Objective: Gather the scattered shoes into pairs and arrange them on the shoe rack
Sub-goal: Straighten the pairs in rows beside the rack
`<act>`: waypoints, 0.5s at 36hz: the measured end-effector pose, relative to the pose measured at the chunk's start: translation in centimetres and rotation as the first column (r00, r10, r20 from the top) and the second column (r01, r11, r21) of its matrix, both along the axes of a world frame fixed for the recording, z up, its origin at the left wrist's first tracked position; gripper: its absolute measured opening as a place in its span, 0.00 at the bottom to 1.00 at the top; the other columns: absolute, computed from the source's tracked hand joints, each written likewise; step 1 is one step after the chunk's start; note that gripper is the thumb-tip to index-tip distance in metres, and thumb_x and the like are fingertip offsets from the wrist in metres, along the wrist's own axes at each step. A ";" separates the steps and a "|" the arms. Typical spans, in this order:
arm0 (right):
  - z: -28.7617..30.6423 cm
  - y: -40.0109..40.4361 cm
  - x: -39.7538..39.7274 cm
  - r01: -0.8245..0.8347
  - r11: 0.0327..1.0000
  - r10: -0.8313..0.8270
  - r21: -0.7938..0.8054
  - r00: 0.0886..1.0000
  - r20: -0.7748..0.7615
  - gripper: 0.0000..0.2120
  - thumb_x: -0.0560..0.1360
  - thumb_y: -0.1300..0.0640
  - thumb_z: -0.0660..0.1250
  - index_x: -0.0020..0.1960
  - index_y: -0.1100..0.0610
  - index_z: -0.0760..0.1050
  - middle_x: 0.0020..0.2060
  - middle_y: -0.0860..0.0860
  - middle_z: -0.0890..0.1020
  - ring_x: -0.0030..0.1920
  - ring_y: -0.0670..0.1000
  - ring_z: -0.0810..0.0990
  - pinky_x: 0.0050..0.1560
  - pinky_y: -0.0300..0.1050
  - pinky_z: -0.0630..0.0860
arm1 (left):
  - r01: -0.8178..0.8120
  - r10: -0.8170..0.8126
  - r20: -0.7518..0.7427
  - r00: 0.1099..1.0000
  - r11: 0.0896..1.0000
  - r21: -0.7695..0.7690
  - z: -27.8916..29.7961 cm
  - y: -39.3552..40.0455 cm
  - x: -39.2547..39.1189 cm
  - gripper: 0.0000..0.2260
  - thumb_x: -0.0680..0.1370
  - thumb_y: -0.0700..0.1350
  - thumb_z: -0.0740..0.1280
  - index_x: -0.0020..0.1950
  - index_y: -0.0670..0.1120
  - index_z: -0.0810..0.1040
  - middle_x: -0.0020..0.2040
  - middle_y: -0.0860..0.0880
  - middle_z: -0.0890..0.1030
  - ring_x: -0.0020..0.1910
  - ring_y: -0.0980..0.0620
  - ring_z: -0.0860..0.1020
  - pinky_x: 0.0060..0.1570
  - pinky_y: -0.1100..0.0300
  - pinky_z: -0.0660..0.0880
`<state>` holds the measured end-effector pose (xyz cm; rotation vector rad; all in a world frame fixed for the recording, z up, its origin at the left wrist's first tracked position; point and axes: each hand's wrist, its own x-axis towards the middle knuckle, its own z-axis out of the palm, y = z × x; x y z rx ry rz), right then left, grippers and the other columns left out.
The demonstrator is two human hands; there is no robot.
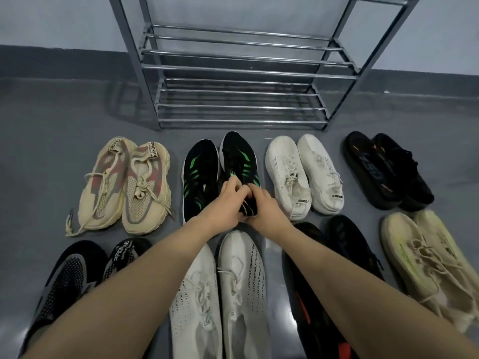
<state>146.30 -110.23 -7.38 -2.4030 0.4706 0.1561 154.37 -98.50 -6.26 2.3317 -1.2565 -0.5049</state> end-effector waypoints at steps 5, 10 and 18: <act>-1.3 0.4 0.0 0.001 0.996 -0.010 -0.085 0.995 -0.103 0.44 0.69 0.51 0.73 0.76 0.52 0.50 0.70 0.55 0.62 0.65 0.64 0.66 0.65 0.57 0.67 | -0.017 0.001 0.176 0.984 0.996 0.092 0.4 0.9 0.0 0.38 0.72 0.39 0.69 0.76 0.44 0.52 0.69 0.44 0.57 0.68 0.45 0.60 0.56 0.57 0.74; -1.7 1.4 0.6 -0.023 0.982 -0.003 -0.186 0.990 -0.138 0.42 0.71 0.54 0.70 0.76 0.48 0.48 0.74 0.53 0.54 0.71 0.63 0.57 0.68 0.60 0.63 | -0.178 0.075 0.313 0.947 0.932 0.315 0.1 3.6 0.2 0.33 0.71 0.49 0.70 0.71 0.43 0.60 0.67 0.43 0.62 0.66 0.43 0.63 0.67 0.53 0.61; -0.6 1.8 1.5 -0.078 0.958 0.007 -0.276 0.968 -0.250 0.23 0.76 0.54 0.66 0.68 0.53 0.63 0.74 0.55 0.56 0.68 0.65 0.62 0.61 0.56 0.68 | -0.169 0.134 0.106 0.985 0.869 0.464 -0.1 4.5 0.1 0.26 0.73 0.44 0.70 0.68 0.49 0.64 0.69 0.50 0.59 0.69 0.39 0.58 0.62 0.35 0.66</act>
